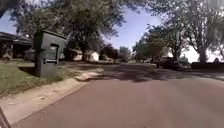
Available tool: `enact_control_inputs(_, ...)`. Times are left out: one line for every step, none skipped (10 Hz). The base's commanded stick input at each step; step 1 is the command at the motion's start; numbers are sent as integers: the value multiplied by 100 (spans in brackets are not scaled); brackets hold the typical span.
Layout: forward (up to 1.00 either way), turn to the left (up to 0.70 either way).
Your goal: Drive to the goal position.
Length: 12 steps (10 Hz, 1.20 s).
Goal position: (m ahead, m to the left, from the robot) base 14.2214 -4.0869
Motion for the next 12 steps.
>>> enact_control_inputs(100,-19)
enact_control_inputs(100,-11)
enact_control_inputs(100,0)
enact_control_inputs(100,0)
enact_control_inputs(100,0)
enact_control_inputs(100,0)
enact_control_inputs(100,0)
enact_control_inputs(100,0)
enact_control_inputs(100,0)
enact_control_inputs(100,-18)
enact_control_inputs(100,-31)
enact_control_inputs(100,-29)
